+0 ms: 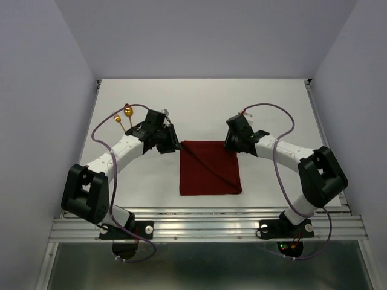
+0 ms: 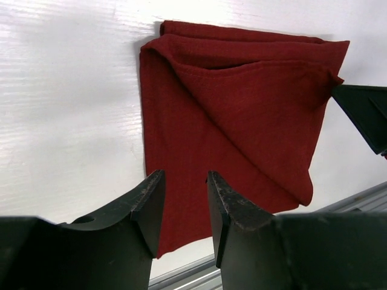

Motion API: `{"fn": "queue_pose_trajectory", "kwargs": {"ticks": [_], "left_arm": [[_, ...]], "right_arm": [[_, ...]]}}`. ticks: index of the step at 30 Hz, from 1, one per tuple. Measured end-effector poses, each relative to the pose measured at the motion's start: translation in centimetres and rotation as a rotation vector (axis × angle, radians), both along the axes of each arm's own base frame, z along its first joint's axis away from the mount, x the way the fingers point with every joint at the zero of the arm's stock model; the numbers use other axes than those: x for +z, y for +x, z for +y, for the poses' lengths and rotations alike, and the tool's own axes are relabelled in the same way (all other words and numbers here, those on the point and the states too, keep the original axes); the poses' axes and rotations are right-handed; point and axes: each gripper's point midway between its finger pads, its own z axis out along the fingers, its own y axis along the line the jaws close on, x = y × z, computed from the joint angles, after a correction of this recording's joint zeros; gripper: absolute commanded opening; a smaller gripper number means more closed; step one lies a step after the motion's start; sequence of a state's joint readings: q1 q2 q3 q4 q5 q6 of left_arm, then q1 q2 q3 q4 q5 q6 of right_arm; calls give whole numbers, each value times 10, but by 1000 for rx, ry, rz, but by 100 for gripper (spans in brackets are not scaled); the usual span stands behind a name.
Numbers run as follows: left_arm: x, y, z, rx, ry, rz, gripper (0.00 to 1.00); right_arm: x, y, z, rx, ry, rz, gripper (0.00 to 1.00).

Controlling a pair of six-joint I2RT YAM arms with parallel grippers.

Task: Fold the napkin into a case and place the utensils inside
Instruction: Fold the top corner of the square-folded napkin at the center of the board, then smooth out the upper triangle-folded napkin at the center of the board.

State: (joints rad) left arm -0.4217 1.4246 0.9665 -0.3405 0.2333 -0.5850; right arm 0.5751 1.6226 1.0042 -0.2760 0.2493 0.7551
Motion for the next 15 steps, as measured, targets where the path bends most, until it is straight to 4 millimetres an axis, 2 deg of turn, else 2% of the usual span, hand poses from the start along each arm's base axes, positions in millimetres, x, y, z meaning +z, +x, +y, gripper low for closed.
{"fn": "queue_pose_trajectory", "kwargs": {"ticks": [3, 7, 12, 15], "left_arm": [[3, 5, -8, -15, -6, -9, 44], [4, 13, -17, -29, -8, -11, 42], [-4, 21, -26, -42, -6, 5, 38], [-14, 23, -32, -53, -5, 27, 31]], "right_arm": [[7, -3, -5, -4, 5, -16, 35], [2, -13, -12, -2, -1, -1, 35], [-4, -33, -20, 14, 5, 34, 35], [5, -44, -22, 25, 26, 30, 29]]}}
